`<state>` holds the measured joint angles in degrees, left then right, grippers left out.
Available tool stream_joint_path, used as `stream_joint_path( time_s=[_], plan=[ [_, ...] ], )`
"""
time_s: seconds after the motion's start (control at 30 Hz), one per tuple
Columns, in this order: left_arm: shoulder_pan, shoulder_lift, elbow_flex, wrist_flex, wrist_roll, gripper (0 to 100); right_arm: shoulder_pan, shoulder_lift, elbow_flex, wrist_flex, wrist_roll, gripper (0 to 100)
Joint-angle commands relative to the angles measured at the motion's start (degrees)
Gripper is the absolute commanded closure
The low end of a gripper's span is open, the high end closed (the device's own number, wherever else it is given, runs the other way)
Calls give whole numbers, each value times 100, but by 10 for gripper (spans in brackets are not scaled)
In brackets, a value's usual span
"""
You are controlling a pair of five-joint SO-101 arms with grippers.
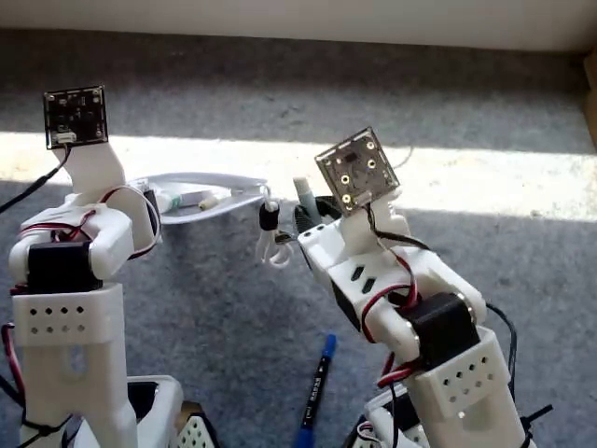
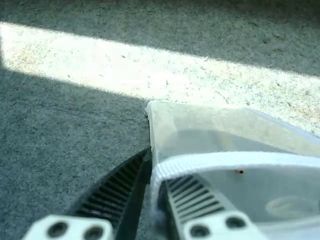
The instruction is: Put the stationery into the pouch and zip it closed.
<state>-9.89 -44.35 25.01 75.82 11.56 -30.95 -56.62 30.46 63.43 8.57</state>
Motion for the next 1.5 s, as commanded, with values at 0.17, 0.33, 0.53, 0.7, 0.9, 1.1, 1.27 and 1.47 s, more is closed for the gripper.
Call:
stream_joint_path(
  time_s=[0.17,0.33,0.53,0.7,0.9,1.1,1.27,1.47],
  plan=[
    [-75,66,-295,0,-35,995,-418,-637,-374,-154,-18,994],
    [-75,66,-295,0,-35,995,-444,-629,-330,-453,-44,994],
    [-75,66,-295,9,-35,995,-453,-637,-321,-1007,-44,994],
    [-75,66,-295,0,-35,995,-453,-620,-312,-1402,-44,994],
    [-75,66,-295,-9,-35,995,-453,-611,-303,-1578,-9,994],
    [-75,66,-295,-9,-35,995,-453,-602,-145,-1886,-9,994],
    [-66,66,-286,-9,-35,995,-462,-602,541,-2853,-9,994],
    [-66,66,-286,-18,-35,995,-1103,-620,760,-3301,-9,994]
  ],
)
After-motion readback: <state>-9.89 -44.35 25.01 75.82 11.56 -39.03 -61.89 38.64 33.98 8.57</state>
